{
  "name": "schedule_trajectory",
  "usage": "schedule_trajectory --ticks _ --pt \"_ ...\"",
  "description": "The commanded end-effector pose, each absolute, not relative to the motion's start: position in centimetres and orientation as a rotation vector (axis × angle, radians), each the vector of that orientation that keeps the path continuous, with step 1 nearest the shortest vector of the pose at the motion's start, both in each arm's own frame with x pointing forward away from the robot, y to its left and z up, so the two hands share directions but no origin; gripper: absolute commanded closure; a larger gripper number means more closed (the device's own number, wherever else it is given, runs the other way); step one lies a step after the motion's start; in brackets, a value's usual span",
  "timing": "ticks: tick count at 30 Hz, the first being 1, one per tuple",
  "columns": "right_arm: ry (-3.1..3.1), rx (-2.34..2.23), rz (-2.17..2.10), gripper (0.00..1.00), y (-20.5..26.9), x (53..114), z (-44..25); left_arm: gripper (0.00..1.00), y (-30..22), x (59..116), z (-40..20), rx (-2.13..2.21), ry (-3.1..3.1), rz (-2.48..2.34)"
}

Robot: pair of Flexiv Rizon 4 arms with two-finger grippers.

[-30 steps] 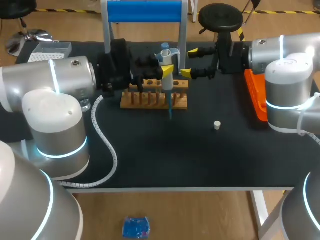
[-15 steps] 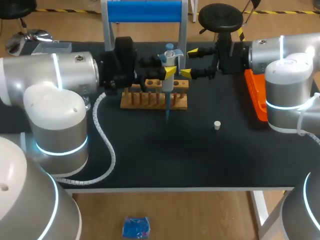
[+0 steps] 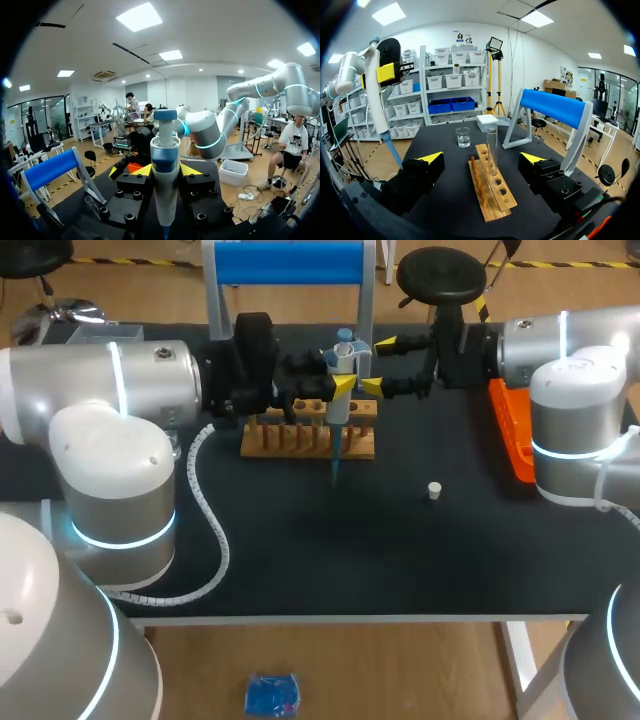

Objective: Invert the test tube, pick up the pipette, mount the tip to pipette, aspirate from beaker and dispense into the tube, eject the tip, return the pipette, and cap with the stopper.

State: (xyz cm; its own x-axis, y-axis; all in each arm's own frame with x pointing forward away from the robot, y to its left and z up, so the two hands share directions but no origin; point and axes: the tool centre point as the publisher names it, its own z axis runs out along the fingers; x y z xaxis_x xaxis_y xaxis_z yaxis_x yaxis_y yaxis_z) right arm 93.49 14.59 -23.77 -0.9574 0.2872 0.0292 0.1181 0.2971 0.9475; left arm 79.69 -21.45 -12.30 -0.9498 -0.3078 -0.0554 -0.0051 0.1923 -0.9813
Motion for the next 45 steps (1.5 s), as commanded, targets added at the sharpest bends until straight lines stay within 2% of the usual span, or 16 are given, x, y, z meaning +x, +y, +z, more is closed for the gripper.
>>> schedule_trajectory --ticks 1,21,34,45 --pt "2.409 0.378 1.741 0.00 14.5 93.5 -23.8 1.00 -21.5 79.7 -12.1 -0.299 2.247 -1.818" --pt "2.409 0.378 1.741 0.00 14.5 93.5 -23.8 1.00 -21.5 79.6 -12.2 -0.295 2.259 -1.816" --pt "2.389 0.224 1.920 0.00 10.0 87.1 -21.9 1.00 -21.5 79.6 -12.2 -0.295 2.259 -1.816" --pt "2.342 0.106 2.045 0.00 9.9 82.1 -20.3 1.00 -21.5 79.6 -12.2 -0.295 2.259 -1.816"
